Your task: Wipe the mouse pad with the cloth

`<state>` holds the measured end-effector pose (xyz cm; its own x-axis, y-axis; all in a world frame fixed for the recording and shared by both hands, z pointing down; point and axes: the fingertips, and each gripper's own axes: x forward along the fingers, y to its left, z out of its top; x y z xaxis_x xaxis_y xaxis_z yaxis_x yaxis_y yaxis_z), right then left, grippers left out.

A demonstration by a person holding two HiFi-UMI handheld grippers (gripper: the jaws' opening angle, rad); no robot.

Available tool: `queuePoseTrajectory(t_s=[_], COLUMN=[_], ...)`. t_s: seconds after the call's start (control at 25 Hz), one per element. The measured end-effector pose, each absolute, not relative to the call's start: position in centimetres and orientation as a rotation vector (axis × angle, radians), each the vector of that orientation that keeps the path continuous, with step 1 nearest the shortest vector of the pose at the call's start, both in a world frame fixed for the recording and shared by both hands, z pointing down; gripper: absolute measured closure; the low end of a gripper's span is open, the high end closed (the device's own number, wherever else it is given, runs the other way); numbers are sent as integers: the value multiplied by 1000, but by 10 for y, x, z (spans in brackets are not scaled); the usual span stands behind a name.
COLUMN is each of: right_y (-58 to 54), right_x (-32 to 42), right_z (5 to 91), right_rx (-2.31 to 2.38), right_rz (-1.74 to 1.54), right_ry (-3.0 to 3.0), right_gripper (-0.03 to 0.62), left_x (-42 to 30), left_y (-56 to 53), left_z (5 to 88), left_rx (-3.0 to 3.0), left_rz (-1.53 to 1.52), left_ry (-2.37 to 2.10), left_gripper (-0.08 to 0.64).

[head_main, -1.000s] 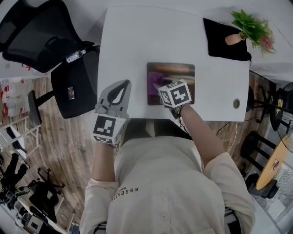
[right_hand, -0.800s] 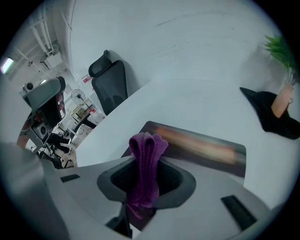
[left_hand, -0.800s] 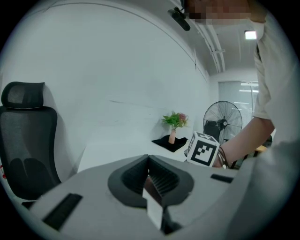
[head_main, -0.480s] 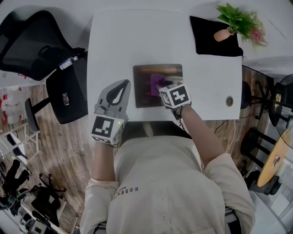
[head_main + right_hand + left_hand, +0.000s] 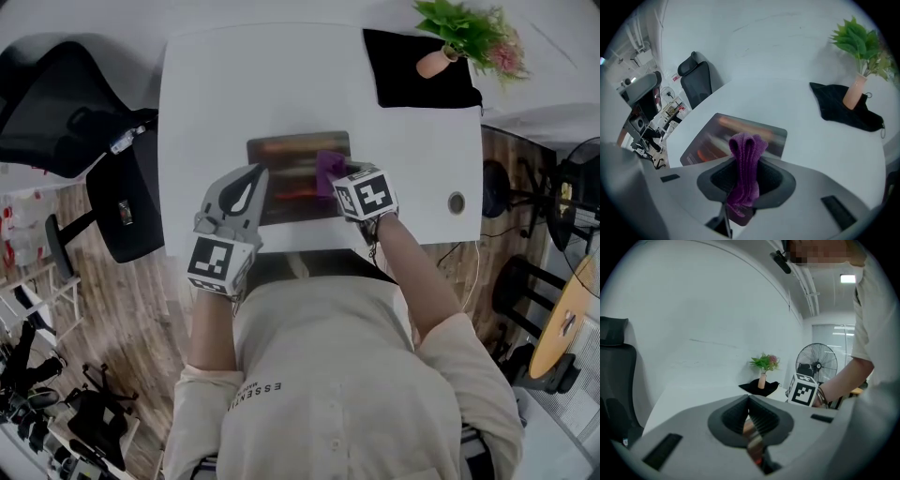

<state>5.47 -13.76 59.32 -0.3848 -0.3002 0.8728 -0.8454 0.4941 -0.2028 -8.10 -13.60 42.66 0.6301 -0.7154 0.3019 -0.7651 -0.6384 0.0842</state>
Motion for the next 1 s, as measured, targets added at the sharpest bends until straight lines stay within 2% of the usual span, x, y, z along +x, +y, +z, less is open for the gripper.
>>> queuePoseTrajectory(t_s=[0.56,0.8,1.0], right_y=[-133,-130,-121], right_x=[120,110,70], right_z=[591,570,552], right_rx=[1037,1050,1007], right_rz=[849,826,816], right_ry=[-1853,-1881,-1969], right_gripper=[486,488,486], left_x=[-42,-55,-83], left_y=[-125,-119,-113], left_z=[422,415,413], left_rx=[2705,2713,2693], left_rz=[394,394,397], left_ry=[-1169,-1187,-1215], left_gripper=[558,558,558])
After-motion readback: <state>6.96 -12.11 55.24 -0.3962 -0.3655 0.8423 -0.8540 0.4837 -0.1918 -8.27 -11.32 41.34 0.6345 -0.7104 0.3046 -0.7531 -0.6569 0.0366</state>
